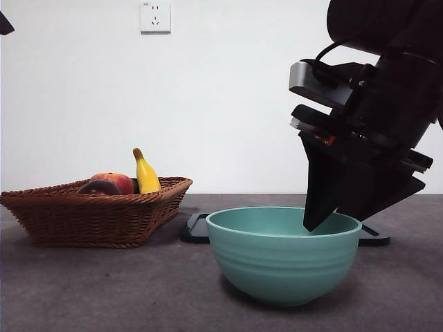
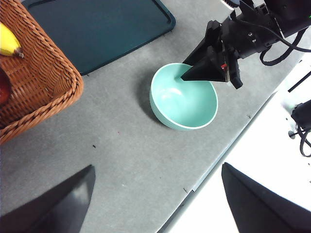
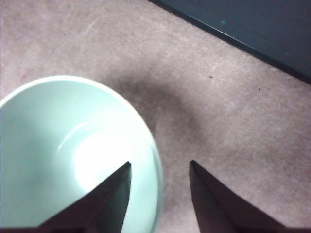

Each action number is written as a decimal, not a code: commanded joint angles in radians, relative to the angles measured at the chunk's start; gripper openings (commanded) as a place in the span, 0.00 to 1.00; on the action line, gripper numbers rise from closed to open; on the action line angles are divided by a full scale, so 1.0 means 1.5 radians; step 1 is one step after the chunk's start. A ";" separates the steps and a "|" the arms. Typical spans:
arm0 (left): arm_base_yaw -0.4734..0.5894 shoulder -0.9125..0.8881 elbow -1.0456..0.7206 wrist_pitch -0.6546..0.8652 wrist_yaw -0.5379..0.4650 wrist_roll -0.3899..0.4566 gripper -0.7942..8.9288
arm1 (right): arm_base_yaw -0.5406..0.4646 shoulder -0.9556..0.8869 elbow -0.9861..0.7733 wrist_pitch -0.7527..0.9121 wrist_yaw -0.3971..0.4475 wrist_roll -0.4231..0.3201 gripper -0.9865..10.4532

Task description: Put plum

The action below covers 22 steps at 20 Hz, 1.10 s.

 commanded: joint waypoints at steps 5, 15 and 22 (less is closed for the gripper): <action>-0.002 0.004 0.007 0.003 0.004 0.010 0.49 | 0.003 -0.086 0.051 -0.052 0.032 -0.011 0.25; -0.002 0.004 0.007 0.003 0.004 0.010 0.49 | 0.001 -0.276 0.090 -0.160 -0.073 -0.016 0.25; -0.002 0.004 0.007 0.001 0.004 0.010 0.49 | 0.001 -0.361 0.090 -0.247 -0.163 -0.016 0.25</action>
